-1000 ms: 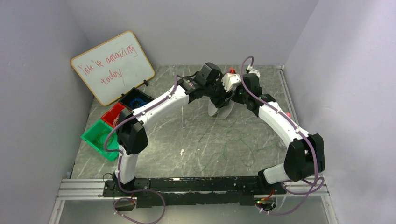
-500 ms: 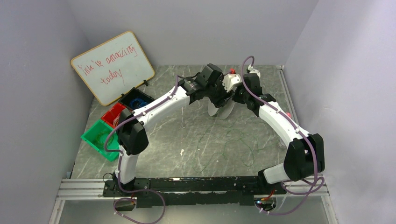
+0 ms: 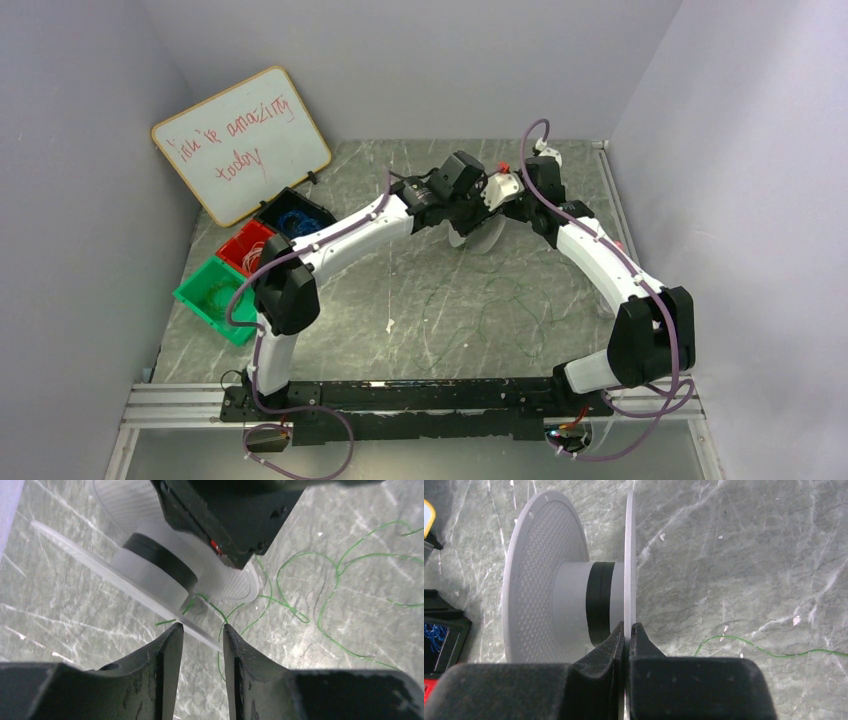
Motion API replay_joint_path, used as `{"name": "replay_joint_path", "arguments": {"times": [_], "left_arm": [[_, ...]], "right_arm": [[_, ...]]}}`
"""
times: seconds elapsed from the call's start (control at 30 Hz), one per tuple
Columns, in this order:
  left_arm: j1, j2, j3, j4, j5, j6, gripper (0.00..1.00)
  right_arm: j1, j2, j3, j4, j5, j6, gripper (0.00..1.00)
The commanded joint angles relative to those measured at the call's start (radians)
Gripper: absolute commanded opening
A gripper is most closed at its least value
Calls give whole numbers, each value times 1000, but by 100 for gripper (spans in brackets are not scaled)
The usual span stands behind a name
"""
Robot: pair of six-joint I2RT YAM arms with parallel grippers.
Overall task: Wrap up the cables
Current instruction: Wrap the cable around the cable reel.
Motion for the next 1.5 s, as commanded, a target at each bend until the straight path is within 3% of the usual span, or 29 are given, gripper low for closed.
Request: {"name": "replay_joint_path", "arguments": {"times": [0.0,0.47,0.67,0.73,0.8,1.07,1.2,1.47], "left_arm": [[-24,-3,-15,31,-97,13,39],[-24,-31,-16,15,-113,42,37],[-22,-55,-53,34,-134,61,31],[-21,-43,-50,38,-144,60,21],[-21,-31,-44,39,-156,59,5],[-22,-33,-66,60,-222,80,3],[-22,-48,-114,97,-259,112,3],[-21,-69,-202,154,-259,141,3]], "right_arm": [[5,-29,34,66,-14,30,0],[-10,-36,34,62,-21,37,0],[-11,-42,32,65,-34,44,0],[-12,-45,28,66,-51,49,0],[-13,-55,18,77,-82,50,0],[-36,-57,-32,137,-212,42,0],[-57,-32,-47,154,-321,48,17],[-76,-35,-71,164,-432,3,28]]}}
